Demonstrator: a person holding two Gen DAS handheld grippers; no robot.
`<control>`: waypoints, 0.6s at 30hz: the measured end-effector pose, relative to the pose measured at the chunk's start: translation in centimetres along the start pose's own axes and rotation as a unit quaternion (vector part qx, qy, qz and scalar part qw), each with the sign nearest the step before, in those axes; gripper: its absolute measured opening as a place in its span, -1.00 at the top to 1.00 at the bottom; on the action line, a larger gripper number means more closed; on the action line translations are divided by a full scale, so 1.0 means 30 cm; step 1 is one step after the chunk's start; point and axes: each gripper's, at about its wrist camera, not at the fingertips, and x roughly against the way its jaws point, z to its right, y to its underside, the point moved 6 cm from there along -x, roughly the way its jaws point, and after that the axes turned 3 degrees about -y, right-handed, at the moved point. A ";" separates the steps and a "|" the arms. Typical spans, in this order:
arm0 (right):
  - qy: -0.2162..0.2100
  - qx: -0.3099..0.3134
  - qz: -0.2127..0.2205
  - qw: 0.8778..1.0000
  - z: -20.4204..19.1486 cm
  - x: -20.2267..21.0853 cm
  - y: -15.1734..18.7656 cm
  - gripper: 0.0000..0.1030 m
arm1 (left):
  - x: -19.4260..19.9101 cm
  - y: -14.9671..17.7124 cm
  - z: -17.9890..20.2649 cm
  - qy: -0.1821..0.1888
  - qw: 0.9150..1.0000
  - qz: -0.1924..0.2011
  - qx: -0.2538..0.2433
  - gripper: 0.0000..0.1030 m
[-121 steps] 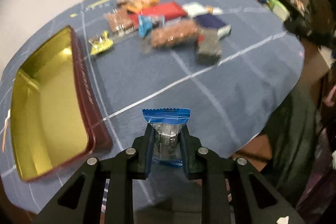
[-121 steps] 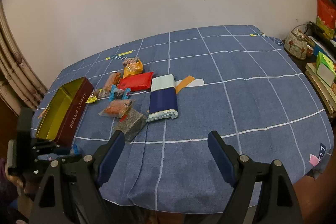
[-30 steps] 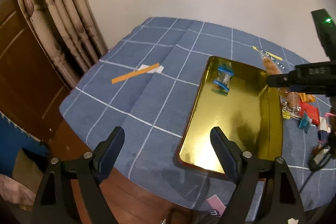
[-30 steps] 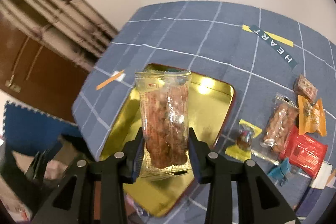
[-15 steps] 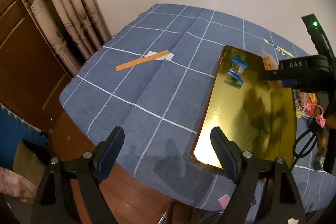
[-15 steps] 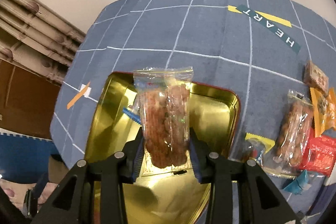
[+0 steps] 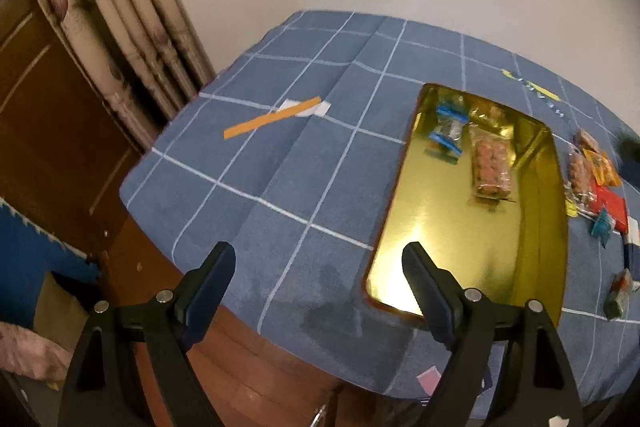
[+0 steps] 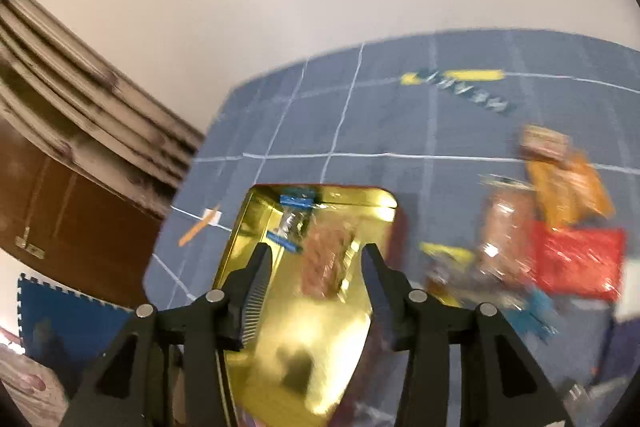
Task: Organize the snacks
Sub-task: 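Lower the clear biscuit bag into the tin and open the right gripper, then grasp the grey seed bag with the right gripper and lift it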
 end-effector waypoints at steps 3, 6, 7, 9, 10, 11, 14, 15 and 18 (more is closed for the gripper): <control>0.035 0.013 0.040 0.998 0.110 0.214 0.116 -0.06 | 0.038 0.005 0.046 0.017 1.000 0.018 -0.020 -0.61; 0.115 0.018 0.057 0.992 0.269 0.400 0.256 -0.06 | 0.094 0.012 0.115 0.035 0.997 0.044 -0.051 -0.61; 0.139 0.014 0.056 0.989 0.325 0.453 0.302 -0.06 | 0.111 0.014 0.138 0.043 0.996 0.052 -0.061 -0.61; 0.174 -0.002 0.051 0.984 0.417 0.527 0.384 -0.06 | 0.151 0.025 0.193 0.069 0.992 0.066 -0.083 -0.64; 0.179 -0.015 0.047 0.983 0.458 0.552 0.430 -0.06 | 0.168 0.034 0.222 0.085 0.990 0.069 -0.094 -0.65; 0.177 -0.024 0.046 0.983 0.488 0.568 0.453 -0.06 | 0.178 0.042 0.242 0.092 0.988 0.071 -0.101 -0.66; 0.149 -0.071 0.043 0.985 0.534 0.554 0.507 -0.06 | 0.204 0.064 0.297 0.093 0.985 0.075 -0.124 -0.66; 0.136 -0.090 0.035 0.986 0.537 0.525 0.516 -0.06 | 0.217 0.069 0.310 0.089 0.984 0.081 -0.131 -0.67; 0.127 -0.110 0.030 0.985 0.516 0.467 0.516 -0.06 | 0.238 0.083 0.324 0.079 0.984 0.090 -0.135 -0.71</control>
